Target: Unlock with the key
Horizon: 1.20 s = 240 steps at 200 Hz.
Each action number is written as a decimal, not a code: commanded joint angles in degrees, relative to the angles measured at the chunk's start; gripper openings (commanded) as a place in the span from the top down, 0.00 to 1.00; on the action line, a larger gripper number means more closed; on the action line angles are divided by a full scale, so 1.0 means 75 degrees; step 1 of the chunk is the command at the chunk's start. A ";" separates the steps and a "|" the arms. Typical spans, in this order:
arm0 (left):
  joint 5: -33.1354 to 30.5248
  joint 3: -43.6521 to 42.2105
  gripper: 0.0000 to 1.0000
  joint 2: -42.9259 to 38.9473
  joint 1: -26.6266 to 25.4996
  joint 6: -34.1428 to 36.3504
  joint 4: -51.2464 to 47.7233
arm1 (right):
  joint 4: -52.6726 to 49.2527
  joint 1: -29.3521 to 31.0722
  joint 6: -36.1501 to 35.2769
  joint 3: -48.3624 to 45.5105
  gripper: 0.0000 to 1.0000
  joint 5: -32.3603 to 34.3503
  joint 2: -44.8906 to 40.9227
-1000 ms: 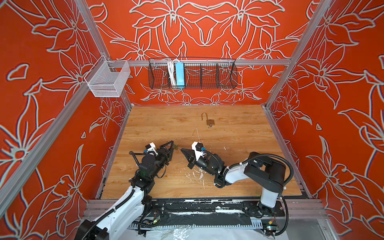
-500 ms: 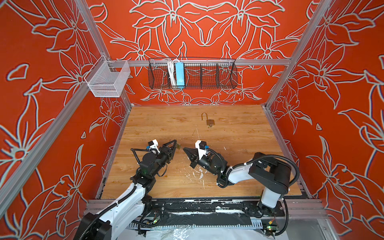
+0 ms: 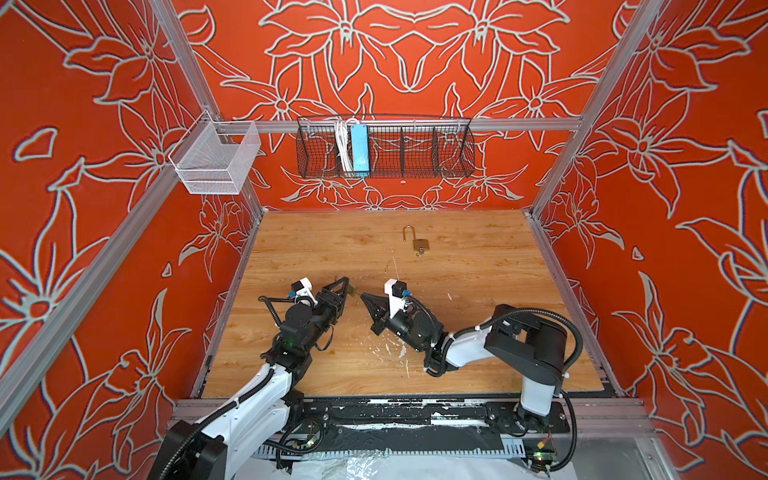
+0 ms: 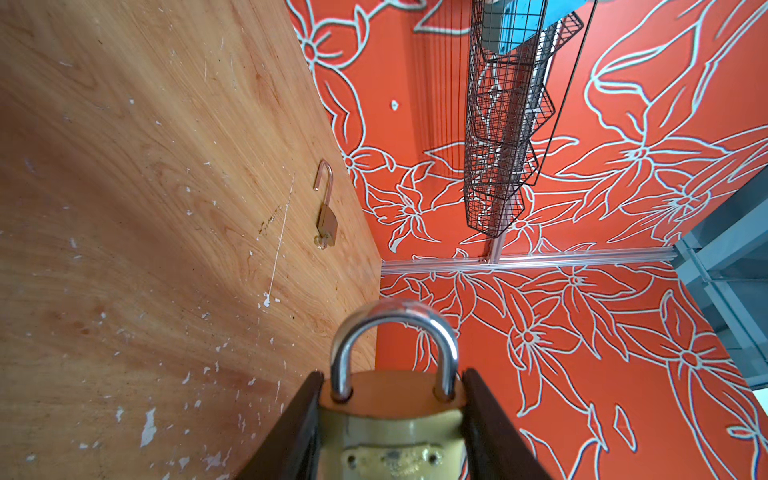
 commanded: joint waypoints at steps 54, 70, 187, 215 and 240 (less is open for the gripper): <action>0.1301 0.0473 1.00 0.0263 -0.0140 0.0448 0.0864 | 0.0114 -0.0014 0.0152 0.0334 1.00 0.0099 -0.0067; 0.1405 0.0513 1.00 0.0342 -0.0151 0.0454 0.0924 | 0.0114 -0.0002 0.0117 0.0522 1.00 0.0077 0.0026; 0.1361 0.0524 1.00 0.0741 -0.0374 0.0494 0.1230 | 0.0114 -0.0029 0.0742 0.0921 1.00 0.0188 0.0355; 0.0778 0.0543 1.00 0.0297 -0.0443 0.0688 0.0386 | 0.0114 0.0272 0.0688 0.1307 1.00 0.0273 0.0754; 0.0360 0.0429 1.00 0.0112 -0.0468 0.0570 0.0244 | 0.0114 0.0543 0.0523 0.1511 1.00 0.0501 0.0940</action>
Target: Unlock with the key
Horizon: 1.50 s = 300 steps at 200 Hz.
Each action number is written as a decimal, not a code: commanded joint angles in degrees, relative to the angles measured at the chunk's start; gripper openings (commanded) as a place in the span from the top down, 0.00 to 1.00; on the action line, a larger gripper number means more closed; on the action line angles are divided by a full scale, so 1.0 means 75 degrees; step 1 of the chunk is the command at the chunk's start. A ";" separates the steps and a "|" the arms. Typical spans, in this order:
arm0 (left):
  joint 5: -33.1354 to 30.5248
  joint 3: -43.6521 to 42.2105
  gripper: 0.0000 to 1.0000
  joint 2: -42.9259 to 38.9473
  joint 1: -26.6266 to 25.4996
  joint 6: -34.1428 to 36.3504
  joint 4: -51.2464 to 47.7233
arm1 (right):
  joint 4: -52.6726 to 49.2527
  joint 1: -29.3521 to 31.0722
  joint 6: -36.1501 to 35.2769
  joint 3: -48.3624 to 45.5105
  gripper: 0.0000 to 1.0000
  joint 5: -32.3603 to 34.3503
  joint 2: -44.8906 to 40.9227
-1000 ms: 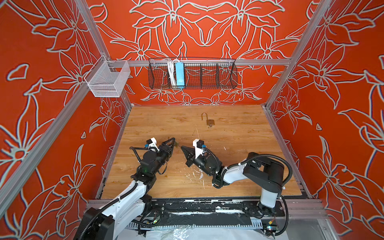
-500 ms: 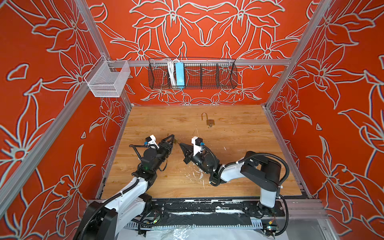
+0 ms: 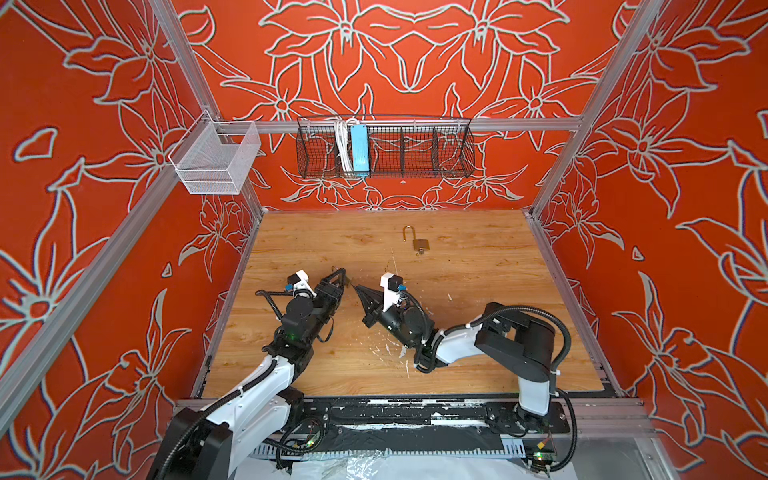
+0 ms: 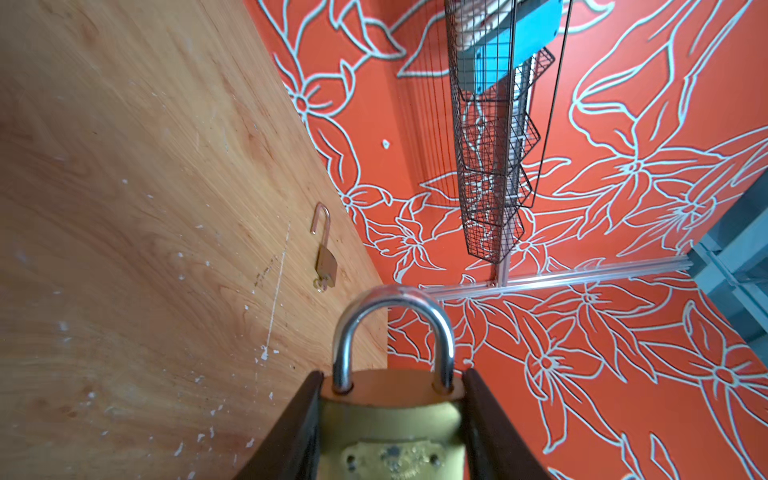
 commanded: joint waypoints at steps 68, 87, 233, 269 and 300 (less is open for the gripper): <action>0.1538 0.0085 1.00 0.0455 -0.0603 -0.0107 0.0683 | 0.0023 0.0156 0.0161 0.0503 1.00 0.0554 0.0159; 0.1532 0.0088 1.00 0.0475 -0.0603 -0.0083 0.0699 | 0.0023 0.0108 0.0153 0.0504 1.00 0.0462 0.0156; 0.1245 0.0919 1.00 0.0817 -0.0591 0.1077 -0.0965 | -0.6338 -0.0400 -0.0999 -0.2079 0.40 -0.0542 -0.5200; 0.1423 0.0949 1.00 0.1221 -0.0591 0.1330 -0.0620 | -0.8994 -0.1584 -0.1675 -0.0620 0.32 -0.2659 -0.5837; 0.1156 0.0838 1.00 0.1053 -0.0591 0.1573 -0.0483 | -0.8507 -0.2144 -0.2166 -0.0480 0.25 -0.3807 -0.5022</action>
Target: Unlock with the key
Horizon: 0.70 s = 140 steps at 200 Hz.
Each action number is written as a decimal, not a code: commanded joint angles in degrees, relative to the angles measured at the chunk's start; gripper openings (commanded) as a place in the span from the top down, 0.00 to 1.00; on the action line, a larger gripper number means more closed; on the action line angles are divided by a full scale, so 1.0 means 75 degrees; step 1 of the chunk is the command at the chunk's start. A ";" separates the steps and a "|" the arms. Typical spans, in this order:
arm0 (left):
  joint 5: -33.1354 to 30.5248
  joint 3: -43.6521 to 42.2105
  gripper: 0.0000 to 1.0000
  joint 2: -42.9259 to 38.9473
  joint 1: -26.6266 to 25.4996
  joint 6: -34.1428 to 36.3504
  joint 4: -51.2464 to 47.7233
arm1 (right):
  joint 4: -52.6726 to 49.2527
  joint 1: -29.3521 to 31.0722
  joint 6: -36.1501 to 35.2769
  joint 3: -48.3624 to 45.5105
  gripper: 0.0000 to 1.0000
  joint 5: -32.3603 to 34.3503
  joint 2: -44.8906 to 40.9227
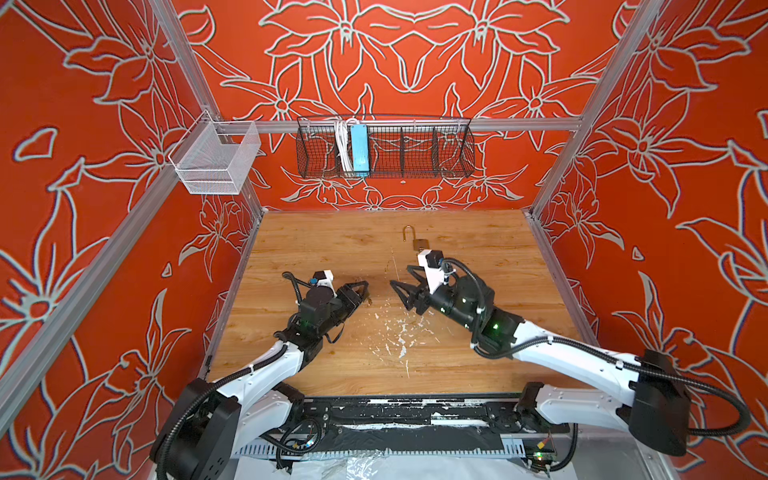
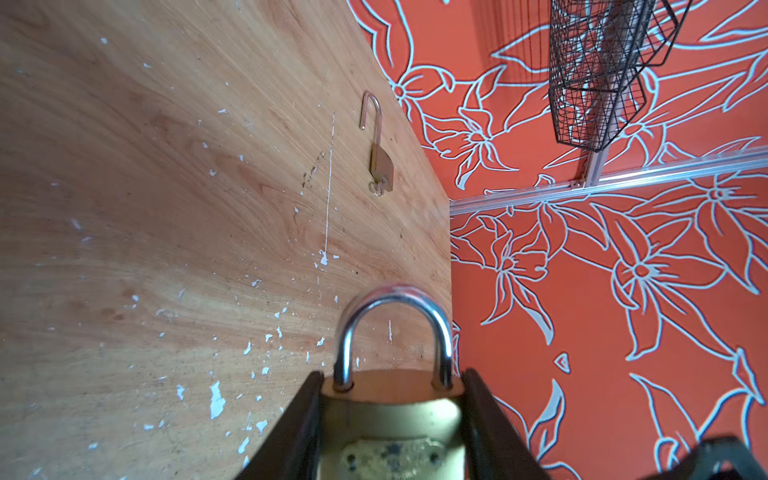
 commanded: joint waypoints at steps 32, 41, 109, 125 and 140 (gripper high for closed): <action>-0.0466 -0.0230 1.00 -0.0230 -0.0009 0.0181 0.1291 | 0.1526 -0.0589 -0.0213 -0.0721 0.24 -0.2782 0.1693; -0.0504 -0.0230 1.00 -0.0151 -0.0011 0.0104 0.1311 | 0.1512 -0.0582 -0.0195 -0.0576 0.24 -0.3041 0.1886; -0.1062 -0.0156 1.00 0.1163 -0.0797 0.0214 0.2349 | 0.2579 -0.0590 0.0923 -0.1079 0.24 -0.2484 0.2180; -0.1368 -0.0263 1.00 0.1276 -0.1025 0.0245 0.2720 | 0.2346 -0.0590 0.0975 -0.0979 0.24 -0.2322 0.2323; -0.1590 -0.0341 1.00 0.1155 -0.1099 0.0220 0.2762 | 0.2376 -0.0590 0.0940 -0.1007 0.24 -0.2212 0.2470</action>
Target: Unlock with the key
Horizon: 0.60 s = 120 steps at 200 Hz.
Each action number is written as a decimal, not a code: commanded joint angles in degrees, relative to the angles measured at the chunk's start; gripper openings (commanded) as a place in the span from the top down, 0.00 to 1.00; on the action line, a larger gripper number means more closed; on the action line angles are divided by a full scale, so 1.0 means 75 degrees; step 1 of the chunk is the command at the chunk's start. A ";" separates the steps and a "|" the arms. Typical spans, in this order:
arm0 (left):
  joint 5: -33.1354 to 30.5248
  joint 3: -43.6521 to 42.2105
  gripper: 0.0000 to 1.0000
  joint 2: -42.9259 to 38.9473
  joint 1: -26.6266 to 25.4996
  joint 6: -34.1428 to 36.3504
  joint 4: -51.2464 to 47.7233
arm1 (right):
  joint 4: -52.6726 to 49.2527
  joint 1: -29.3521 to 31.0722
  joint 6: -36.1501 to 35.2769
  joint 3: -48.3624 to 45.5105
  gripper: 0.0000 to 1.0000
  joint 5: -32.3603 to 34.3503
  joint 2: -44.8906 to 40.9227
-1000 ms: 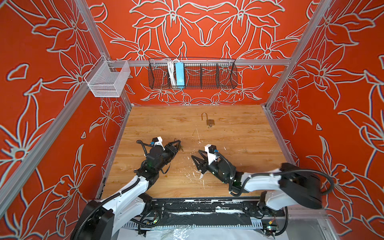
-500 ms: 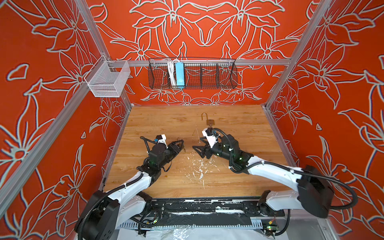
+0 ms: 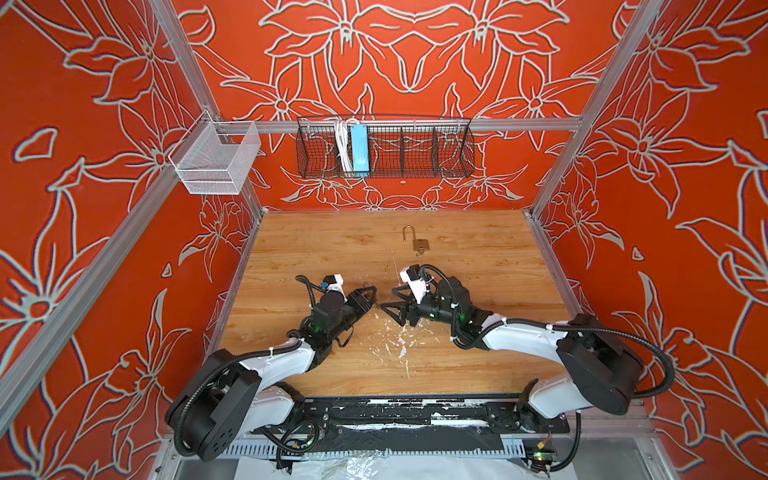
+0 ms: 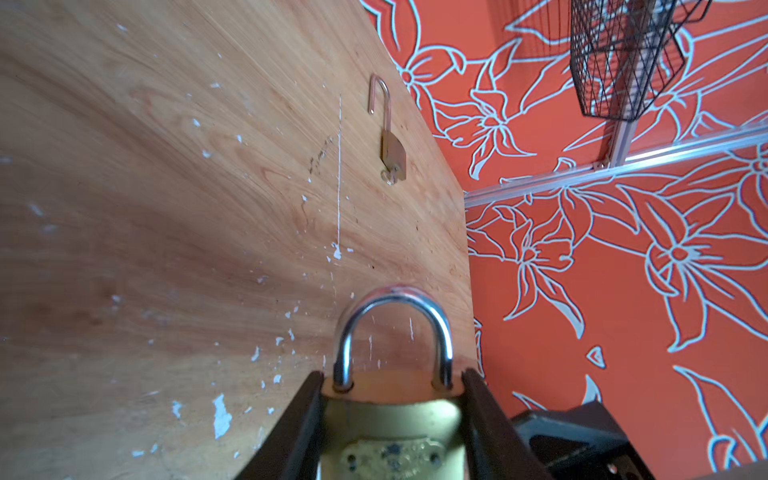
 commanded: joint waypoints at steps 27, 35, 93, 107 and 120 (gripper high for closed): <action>-0.0711 0.0048 1.00 -0.0372 -0.0202 0.0197 0.0688 | 0.0306 0.0018 0.0292 0.0018 0.32 -0.0020 0.0400; -0.0700 0.0032 1.00 -0.0339 -0.0218 0.0153 0.0789 | 0.0270 0.0026 0.0308 0.0033 0.32 0.0067 0.0431; -0.0368 0.0172 1.00 0.0036 -0.0468 -0.0072 0.1023 | 0.0215 0.0026 0.0322 0.0137 0.46 0.0231 0.0676; -0.0409 0.0172 1.00 0.0037 -0.0520 -0.0080 0.1006 | 0.0208 0.0025 0.0344 0.0174 0.49 0.0232 0.0751; -0.0396 0.0196 1.00 0.0028 -0.0555 -0.0085 0.0997 | 0.0162 0.0025 0.0357 0.0217 0.52 0.0279 0.0794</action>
